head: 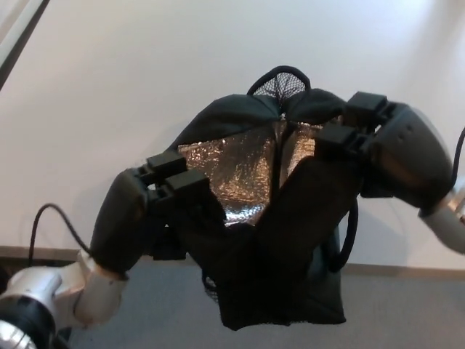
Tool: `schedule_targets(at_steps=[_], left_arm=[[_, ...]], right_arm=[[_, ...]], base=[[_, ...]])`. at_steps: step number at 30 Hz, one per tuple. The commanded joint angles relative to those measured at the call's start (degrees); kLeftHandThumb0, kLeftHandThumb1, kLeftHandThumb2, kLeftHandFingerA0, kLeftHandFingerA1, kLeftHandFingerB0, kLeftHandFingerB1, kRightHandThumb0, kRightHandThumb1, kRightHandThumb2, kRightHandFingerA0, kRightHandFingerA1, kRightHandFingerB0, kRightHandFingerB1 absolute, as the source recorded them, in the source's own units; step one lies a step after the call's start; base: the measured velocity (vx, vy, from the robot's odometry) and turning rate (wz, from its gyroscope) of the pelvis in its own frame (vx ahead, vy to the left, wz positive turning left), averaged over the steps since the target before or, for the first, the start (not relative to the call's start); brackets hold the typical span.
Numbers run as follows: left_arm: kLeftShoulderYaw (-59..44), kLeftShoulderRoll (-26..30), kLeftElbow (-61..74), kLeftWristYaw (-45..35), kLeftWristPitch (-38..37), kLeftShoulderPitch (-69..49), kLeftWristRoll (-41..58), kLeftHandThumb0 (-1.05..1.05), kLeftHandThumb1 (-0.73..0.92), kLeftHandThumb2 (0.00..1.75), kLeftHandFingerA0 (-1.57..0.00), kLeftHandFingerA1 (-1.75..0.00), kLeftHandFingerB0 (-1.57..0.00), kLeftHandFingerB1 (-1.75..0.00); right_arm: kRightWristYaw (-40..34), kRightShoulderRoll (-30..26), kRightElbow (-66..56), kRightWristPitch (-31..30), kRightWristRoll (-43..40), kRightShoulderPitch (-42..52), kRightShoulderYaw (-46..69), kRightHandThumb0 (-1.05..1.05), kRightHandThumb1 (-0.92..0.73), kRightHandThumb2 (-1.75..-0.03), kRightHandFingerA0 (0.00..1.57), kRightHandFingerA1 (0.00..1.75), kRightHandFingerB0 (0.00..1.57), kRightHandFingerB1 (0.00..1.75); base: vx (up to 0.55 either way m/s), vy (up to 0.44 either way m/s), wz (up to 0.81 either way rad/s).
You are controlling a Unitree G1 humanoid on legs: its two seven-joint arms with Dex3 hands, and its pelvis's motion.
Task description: A lunch bag is kept on the middle of the desk and the robot uses both its hands to grab the opening of the bag from the left and right and moves its hands away from each other to spread the bag open
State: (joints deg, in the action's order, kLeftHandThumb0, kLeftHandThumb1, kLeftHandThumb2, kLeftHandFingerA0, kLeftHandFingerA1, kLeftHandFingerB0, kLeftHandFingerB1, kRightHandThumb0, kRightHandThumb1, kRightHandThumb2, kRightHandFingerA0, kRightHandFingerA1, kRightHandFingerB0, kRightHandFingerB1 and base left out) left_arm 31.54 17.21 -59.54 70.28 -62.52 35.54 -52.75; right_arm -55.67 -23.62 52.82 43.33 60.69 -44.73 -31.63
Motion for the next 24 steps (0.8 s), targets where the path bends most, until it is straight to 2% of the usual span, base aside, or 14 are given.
schedule_targets(at_steps=[1,13,14,24], left_arm=[[-9.2,0.1,-1.2,-8.8,-5.2,-8.2,16.6,-0.21,0.52,1.17,-0.86,-1.6,-0.81,-1.41],[-14.3,-1.3,2.5,-15.7,-4.9,-10.5,18.0,-0.13,0.52,1.14,-0.88,-1.57,-0.86,-1.37],[-14.8,-1.7,2.7,-16.5,-4.9,-10.5,18.3,-0.18,0.51,1.15,-0.87,-1.57,-0.83,-1.38],[-18.3,-3.6,4.3,-21.1,-4.4,-11.9,18.9,-0.19,0.51,1.16,-0.88,-1.56,-0.85,-1.36]], right_arm=[[-12.0,3.2,7.7,-3.7,-4.3,6.5,2.9,-0.22,-0.58,-0.56,0.78,1.67,0.67,1.55],[-14.3,4.8,10.7,-3.1,-3.9,6.1,3.3,-0.22,-0.57,-0.56,0.79,1.67,0.68,1.57],[-14.7,4.6,11.1,-3.2,-3.7,5.4,3.2,-0.23,-0.57,-0.56,0.8,1.65,0.69,1.55],[-15.1,4.5,12.6,-3.7,-3.7,3.8,3.0,-0.27,-0.58,-0.58,0.81,1.65,0.7,1.54]], base=[[0.0,0.0,0.0],[0.0,0.0,0.0],[0.0,0.0,0.0],[0.0,0.0,0.0]])
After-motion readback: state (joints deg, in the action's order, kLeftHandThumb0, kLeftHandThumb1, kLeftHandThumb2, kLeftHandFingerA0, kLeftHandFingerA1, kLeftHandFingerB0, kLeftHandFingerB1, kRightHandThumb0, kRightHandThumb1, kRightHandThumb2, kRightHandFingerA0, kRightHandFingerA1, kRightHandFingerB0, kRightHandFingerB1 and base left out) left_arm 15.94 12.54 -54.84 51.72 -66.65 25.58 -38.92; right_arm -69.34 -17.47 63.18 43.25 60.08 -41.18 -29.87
